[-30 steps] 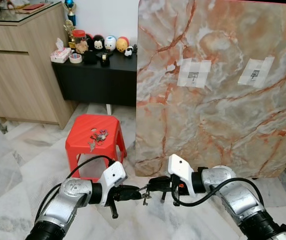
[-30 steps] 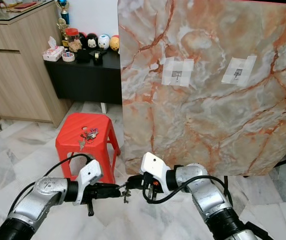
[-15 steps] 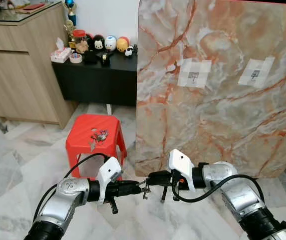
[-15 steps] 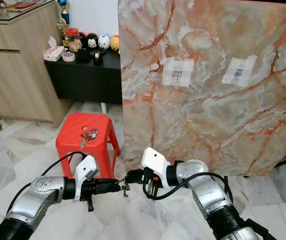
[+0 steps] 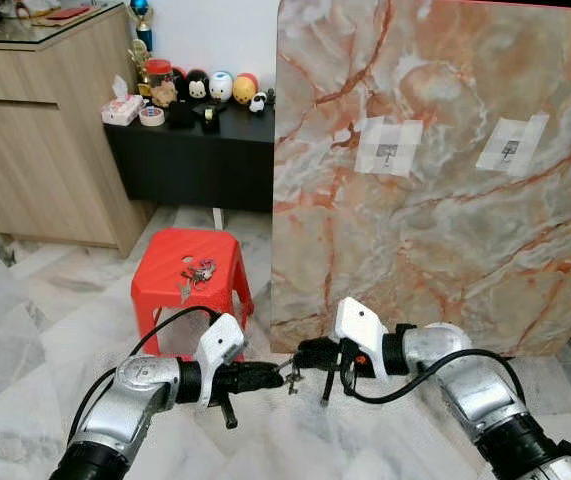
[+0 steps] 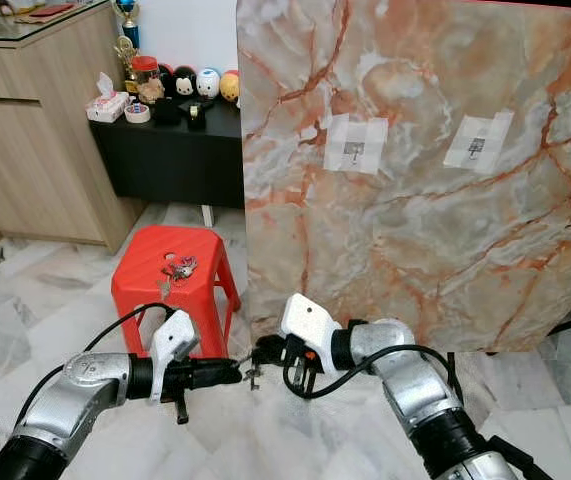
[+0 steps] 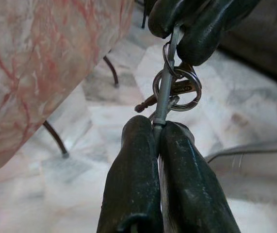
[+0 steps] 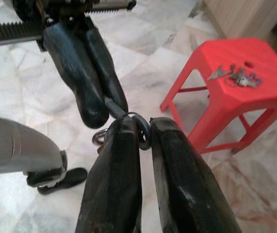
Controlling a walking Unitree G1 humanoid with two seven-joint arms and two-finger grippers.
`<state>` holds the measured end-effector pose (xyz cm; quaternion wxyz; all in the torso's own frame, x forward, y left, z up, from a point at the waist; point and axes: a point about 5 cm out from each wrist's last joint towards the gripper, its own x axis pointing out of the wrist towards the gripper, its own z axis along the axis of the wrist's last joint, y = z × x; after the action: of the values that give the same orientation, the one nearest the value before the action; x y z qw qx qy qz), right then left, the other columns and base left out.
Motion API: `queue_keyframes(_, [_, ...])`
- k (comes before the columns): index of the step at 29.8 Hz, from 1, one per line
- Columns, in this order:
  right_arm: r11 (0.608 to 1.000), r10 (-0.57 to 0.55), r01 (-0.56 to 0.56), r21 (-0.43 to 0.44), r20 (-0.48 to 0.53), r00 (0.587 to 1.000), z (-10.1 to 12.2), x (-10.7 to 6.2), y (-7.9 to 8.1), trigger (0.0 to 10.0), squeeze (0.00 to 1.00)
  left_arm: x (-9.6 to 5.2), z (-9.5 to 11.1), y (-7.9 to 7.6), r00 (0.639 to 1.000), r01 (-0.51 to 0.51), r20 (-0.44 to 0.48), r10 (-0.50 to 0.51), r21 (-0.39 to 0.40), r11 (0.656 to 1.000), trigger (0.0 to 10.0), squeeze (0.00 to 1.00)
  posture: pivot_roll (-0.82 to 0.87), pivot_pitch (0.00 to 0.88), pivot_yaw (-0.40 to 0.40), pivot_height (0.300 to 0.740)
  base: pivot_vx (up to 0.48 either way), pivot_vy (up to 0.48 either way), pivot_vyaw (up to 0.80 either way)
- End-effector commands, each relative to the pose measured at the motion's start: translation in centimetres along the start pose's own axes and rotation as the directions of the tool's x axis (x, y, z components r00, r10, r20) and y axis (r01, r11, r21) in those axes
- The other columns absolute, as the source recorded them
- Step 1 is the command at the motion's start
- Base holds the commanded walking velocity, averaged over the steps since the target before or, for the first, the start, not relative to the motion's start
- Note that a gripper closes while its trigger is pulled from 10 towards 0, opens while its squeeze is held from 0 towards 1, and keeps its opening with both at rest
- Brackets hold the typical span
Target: Hang keys on a hook
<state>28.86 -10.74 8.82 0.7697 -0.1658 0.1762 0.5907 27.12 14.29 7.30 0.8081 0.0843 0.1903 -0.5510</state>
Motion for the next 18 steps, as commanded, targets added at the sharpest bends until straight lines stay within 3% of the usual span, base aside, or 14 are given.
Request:
queue_keyframes(1, [1.0, 0.013, -0.012, 0.022, -0.054, 0.998, -1.2, -0.1, 0.3, 10.0, 0.0, -0.9, 1.0, 1.2, 0.996, -0.084, -0.008, 0.085, 0.07, 0.994, 0.0, 0.0, 0.04, 0.0, -0.099, 0.74, 0.0, 0.0, 0.0])
queue_keyframes(7, [1.0, 0.0, 0.001, 0.017, -0.035, 0.999, -0.8, -0.1, 0.0, 10.0, 0.0, -1.2, 0.0, 1.4, 0.988, -0.096, -0.111, 0.111, 0.13, 0.987, 0.0, 0.0, 0.04, 0.0, -0.099, 0.74, 0.0, 0.0, 0.0])
queue_keyframes(8, [1.0, 0.006, -0.005, 0.02, -0.03, 1.0, -0.7, -0.1, 0.0, 10.0, 1.0, -1.2, -0.1, 1.4, 0.986, -0.094, -0.121, 0.111, 0.138, 0.986, 0.0, 0.0, 0.04, 0.0, -0.099, 0.74, 0.0, 0.0, 0.0])
queue_keyframes(17, [1.0, -0.002, 0.002, -0.002, -0.053, 0.999, -0.9, -0.1, -0.1, 10.0, 1.0, -1.0, -0.3, 1.4, 0.979, -0.096, -0.16, 0.126, 0.18, 0.979, 0.0, 0.0, 0.04, 0.0, -0.099, 0.74, 0.0, 0.0, 0.0])
queue_keyframes(18, [1.0, -0.022, 0.021, -0.014, -0.074, 0.997, -1.1, -0.2, -0.4, 10.0, 0.04, -1.1, -0.5, 1.5, 0.975, -0.105, -0.175, 0.136, 0.179, 0.978, 0.0, 0.0, 0.04, 0.0, -0.096, 0.74, 0.0, 0.0, 0.0])
